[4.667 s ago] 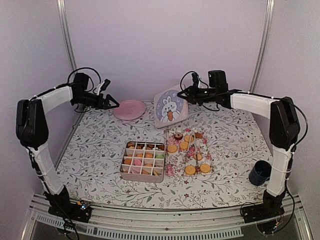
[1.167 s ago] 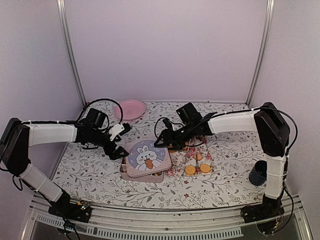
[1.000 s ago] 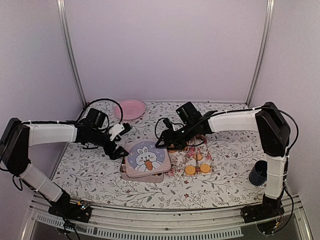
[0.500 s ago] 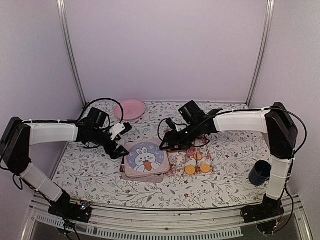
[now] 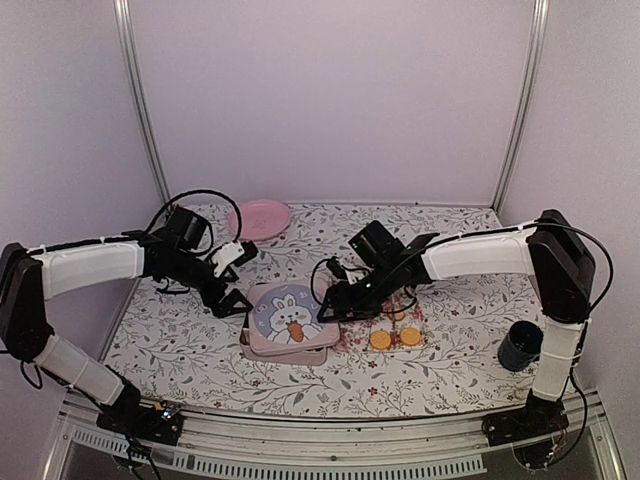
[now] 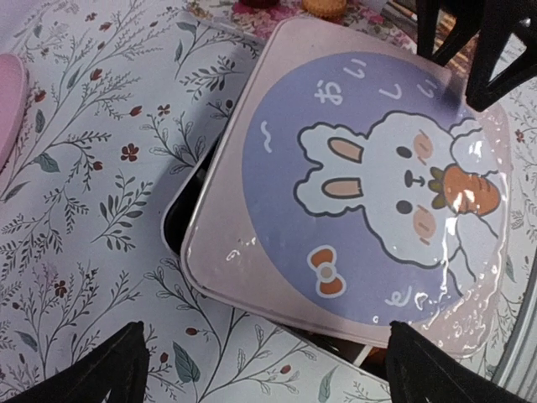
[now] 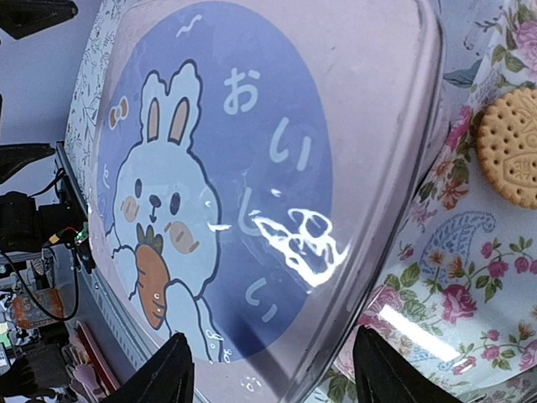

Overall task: Pack the cookies
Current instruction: Place the box lid on the packing box, then rotate the box lid on the packing box.

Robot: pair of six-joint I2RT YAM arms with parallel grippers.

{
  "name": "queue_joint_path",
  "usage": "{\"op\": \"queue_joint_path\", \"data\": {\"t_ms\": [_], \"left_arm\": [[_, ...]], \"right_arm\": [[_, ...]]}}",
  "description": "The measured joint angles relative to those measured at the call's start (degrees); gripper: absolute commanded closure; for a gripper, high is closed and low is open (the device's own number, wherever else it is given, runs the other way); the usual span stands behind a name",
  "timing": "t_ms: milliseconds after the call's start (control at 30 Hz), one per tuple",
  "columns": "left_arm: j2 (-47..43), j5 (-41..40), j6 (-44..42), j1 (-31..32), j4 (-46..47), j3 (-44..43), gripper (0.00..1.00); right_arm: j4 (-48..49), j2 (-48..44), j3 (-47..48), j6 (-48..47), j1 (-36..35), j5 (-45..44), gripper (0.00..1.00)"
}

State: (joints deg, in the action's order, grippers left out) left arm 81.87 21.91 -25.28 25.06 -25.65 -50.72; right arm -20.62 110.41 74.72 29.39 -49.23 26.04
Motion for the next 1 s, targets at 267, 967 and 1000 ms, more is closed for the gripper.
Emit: {"op": "queue_joint_path", "data": {"t_ms": [267,967,1000], "left_arm": [[-1.27,2.60,-1.97,0.07,-1.75,1.25,0.01],[5.40,1.29,-0.57,0.11,2.99,1.22,0.03],[5.73,1.38,-0.37,0.13,3.28,1.07,0.03]], "right_arm": [[-1.68,-0.66,0.00,1.29,-4.17,-4.13,0.32],[-9.88,-0.50,6.36,1.07,-9.40,-10.54,0.28],[-9.97,-0.46,6.45,0.96,-9.46,-10.56,0.28]]}}
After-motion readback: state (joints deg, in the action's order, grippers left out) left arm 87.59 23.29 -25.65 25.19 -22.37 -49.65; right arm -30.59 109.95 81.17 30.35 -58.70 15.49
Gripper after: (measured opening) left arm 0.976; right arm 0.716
